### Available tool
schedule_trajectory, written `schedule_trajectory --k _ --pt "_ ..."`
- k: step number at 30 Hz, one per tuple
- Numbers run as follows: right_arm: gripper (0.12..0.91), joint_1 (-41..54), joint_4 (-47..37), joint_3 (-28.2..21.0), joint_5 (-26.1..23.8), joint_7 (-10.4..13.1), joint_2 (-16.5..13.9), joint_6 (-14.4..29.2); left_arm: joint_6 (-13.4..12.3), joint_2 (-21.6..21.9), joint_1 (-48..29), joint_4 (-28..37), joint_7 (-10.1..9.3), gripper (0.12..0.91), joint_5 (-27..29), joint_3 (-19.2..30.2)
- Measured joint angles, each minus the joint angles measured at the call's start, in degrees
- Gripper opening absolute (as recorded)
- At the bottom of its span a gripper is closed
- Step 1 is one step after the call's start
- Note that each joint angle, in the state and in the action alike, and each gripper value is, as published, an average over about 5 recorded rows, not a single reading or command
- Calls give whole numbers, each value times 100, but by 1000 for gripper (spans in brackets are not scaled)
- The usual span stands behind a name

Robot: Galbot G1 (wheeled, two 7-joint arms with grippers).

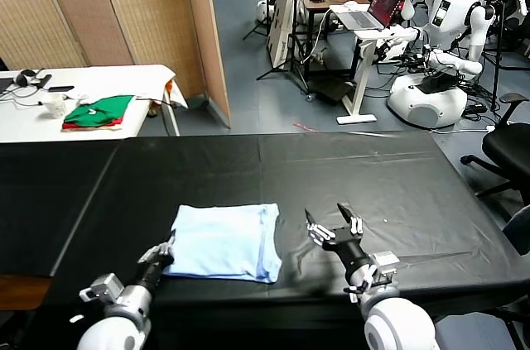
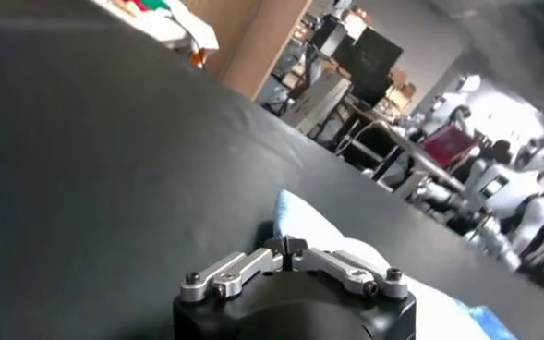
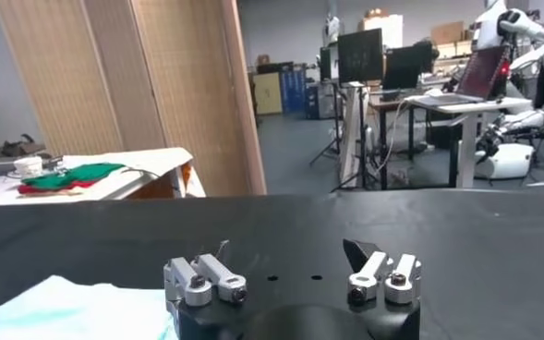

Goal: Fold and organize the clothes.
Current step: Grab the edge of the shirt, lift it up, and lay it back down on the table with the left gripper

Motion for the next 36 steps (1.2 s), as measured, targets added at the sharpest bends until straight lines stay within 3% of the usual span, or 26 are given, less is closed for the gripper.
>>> schedule_trajectory --k 5,15,20,24,27,32,36 --pt "907 -36 -68 15 0 15 34 -4 -111 541 128 -140 -48 152 503 -354" --pt "907 -39 -133 -17 1 25 93 -11 -319 1985 391 -33 -63 152 662 -1618" --pt "907 -71 -155 -26 -6 27 130 -1 -263 2387 388 -201 -83 152 814 -2064" --pt "907 -144 -157 -57 -52 28 178 13 -69 2331 310 -457 -181 152 836 -2020" --pt "907 -193 -147 -46 -91 28 193 18 174 2083 241 -722 -346 152 628 -1709" --pt "907 -242 -162 -8 -113 32 200 34 599 1348 158 -1273 -818 152 -325 -875" --pt "907 -240 -207 -63 -136 35 237 40 651 636 34 -1502 -1014 152 -764 -109"
